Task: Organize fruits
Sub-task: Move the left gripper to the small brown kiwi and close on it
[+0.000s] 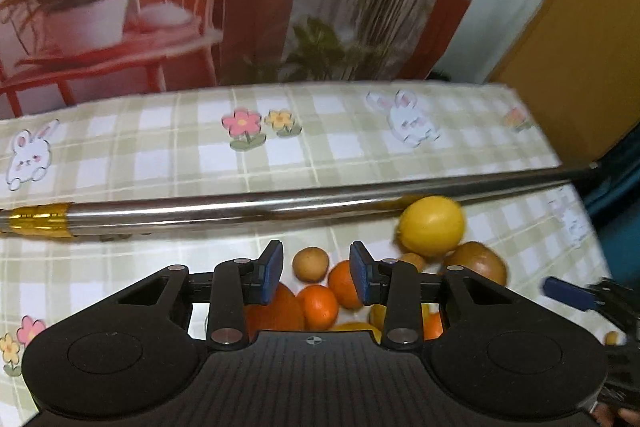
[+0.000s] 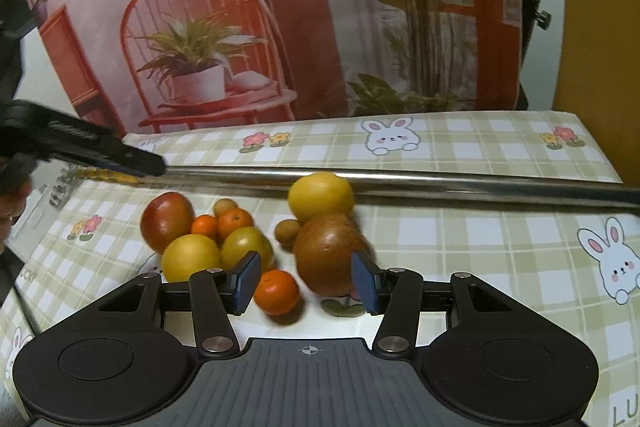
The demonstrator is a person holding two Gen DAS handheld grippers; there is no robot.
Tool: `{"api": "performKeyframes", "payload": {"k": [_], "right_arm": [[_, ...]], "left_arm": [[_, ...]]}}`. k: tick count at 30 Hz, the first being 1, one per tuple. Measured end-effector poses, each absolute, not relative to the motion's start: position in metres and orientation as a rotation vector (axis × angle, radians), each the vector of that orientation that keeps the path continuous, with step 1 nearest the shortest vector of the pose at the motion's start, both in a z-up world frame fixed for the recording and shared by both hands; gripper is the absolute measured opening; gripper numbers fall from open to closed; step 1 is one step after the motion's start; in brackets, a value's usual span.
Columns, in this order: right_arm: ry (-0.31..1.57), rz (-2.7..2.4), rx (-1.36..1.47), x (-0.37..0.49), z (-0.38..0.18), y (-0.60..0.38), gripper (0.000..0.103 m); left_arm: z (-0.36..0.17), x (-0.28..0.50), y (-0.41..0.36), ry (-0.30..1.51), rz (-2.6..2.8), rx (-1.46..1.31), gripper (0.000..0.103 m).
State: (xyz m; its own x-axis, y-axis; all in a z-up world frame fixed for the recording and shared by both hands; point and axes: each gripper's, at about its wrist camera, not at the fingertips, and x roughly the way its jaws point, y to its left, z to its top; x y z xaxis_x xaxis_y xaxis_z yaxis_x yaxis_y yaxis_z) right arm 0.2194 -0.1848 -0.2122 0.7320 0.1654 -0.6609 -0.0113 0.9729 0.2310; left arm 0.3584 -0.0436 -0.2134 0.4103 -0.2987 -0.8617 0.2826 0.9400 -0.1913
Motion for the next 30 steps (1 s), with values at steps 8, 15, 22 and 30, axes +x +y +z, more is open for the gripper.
{"api": "performKeyframes", "payload": {"k": [8,15,22,30], "right_arm": [[0.75,0.086,0.249,0.223,-0.218,-0.197,0.047],[0.759,0.083,0.272,0.225,-0.222,-0.202,0.047],[0.762,0.082,0.281,0.227,-0.224,-0.203,0.047],[0.765,0.08,0.291,0.226,-0.225,-0.204,0.047]], "left_arm": [[-0.251,0.388,-0.056,1.219,-0.324,-0.005,0.028],[-0.258,0.393,-0.057,1.246,-0.346,-0.037,0.028],[-0.262,0.394,-0.055,1.244,-0.343,-0.068,0.028],[-0.246,0.385,-0.051,1.194,-0.369,-0.081,0.026]]}}
